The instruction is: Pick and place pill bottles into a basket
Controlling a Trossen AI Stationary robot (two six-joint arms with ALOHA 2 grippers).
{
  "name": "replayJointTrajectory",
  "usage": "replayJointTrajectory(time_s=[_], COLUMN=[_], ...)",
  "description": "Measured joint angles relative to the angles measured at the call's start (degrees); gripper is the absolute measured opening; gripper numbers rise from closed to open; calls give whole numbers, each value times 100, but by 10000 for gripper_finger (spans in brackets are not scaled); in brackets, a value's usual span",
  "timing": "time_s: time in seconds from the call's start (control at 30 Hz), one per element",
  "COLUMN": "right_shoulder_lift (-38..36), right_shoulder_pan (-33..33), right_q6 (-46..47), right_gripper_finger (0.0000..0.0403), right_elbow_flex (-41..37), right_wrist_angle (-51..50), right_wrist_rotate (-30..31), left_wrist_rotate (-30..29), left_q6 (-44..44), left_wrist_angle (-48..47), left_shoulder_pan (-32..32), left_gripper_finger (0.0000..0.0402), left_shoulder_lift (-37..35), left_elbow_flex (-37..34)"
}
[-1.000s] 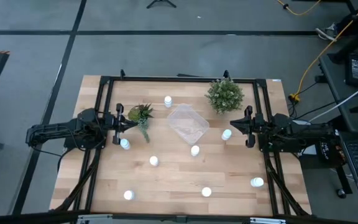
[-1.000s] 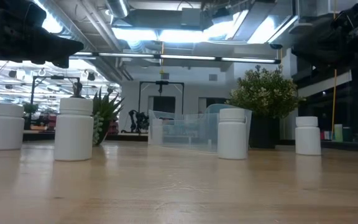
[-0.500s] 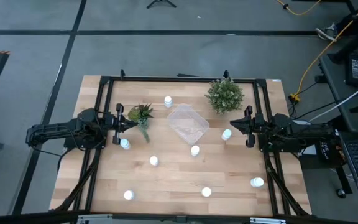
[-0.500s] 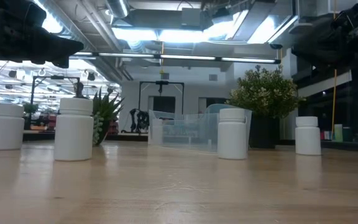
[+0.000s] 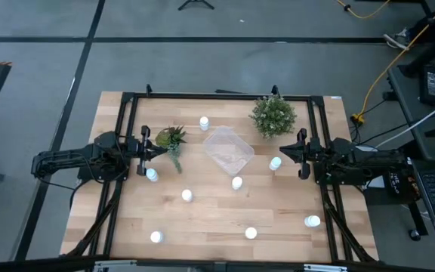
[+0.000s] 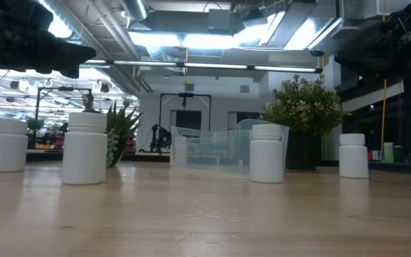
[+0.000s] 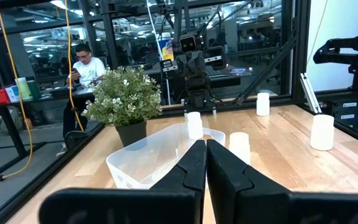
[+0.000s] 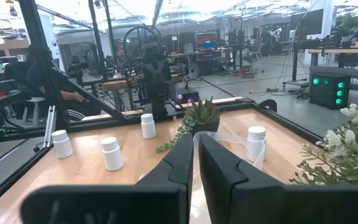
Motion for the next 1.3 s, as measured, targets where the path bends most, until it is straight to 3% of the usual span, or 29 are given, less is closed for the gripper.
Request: replayJointTrajectory(time_s=[1.3], right_shoulder_lift=[2], right_shoulder_pan=[0], right_q6=[0], right_gripper_finger=[30], right_elbow_flex=[0], right_wrist_angle=[-2], right_wrist_rotate=[0], left_wrist_rotate=[-1], left_q6=[254], left_wrist_angle=[3], left_shoulder_pan=[0], left_gripper_finger=[8], left_shoulder_lift=[0], left_elbow_flex=[1])
